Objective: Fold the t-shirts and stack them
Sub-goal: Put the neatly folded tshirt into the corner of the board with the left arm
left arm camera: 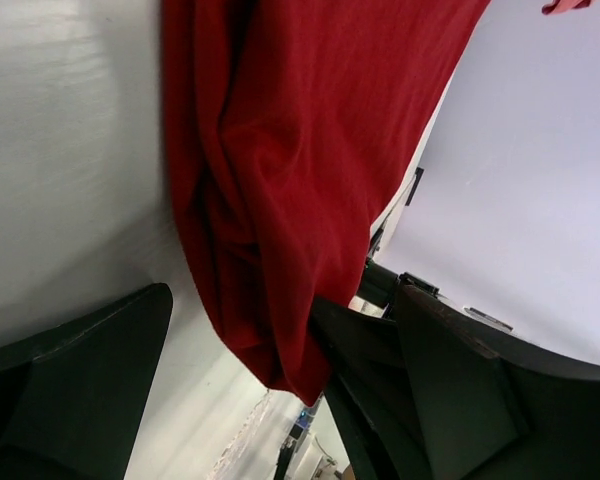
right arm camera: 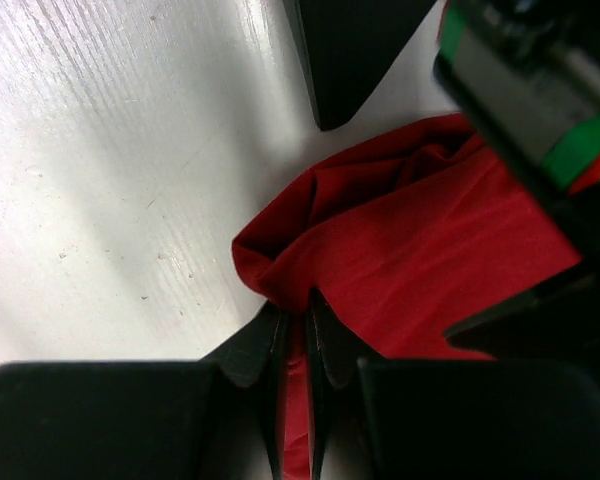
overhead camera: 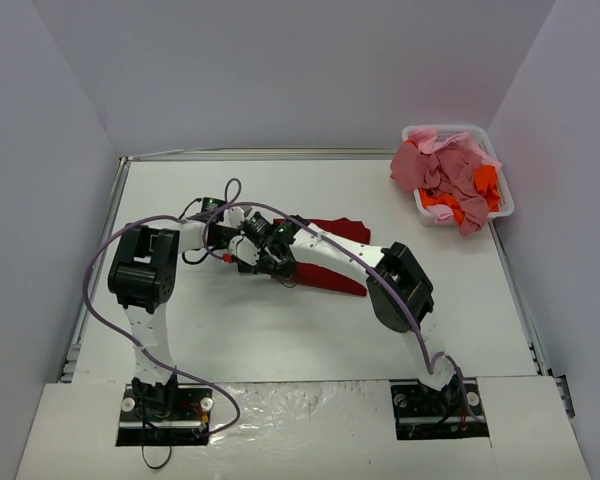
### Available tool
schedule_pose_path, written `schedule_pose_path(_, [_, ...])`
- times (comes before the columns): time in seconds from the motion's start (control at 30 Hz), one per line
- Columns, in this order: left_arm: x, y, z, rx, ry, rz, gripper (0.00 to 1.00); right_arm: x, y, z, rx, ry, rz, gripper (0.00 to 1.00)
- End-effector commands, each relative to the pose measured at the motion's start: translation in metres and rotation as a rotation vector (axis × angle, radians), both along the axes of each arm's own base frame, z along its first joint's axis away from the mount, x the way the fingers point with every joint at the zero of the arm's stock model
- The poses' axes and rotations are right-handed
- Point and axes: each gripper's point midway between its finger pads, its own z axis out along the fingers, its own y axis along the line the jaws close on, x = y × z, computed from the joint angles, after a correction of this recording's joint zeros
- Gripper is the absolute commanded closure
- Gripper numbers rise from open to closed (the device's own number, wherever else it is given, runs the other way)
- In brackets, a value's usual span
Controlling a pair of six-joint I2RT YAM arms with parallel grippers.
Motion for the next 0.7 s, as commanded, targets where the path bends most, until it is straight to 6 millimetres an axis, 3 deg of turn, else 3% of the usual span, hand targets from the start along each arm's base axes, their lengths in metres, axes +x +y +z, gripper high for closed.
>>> schedule_pose_path(0.0, [0.0, -0.005, -0.008, 0.037, 0.004, -0.003, 0.06, 0.001, -0.003, 0.018, 0.009, 0.001, -0.006, 1.0])
schedule_pose_path(0.43, [0.004, -0.018, -0.026, 0.047, 0.02, -0.029, 0.06, 0.002, -0.006, 0.02, 0.007, 0.004, -0.008, 1.0])
schedule_pose_path(0.6, [0.0, -0.026, -0.025, 0.034, 0.012, -0.061, 0.06, 0.001, -0.006, 0.018, 0.005, 0.007, -0.008, 1.0])
schedule_pose_path(0.67, [0.0, -0.028, -0.025, 0.017, 0.015, -0.068, 0.0, 0.001, -0.006, 0.017, 0.004, 0.01, -0.007, 1.0])
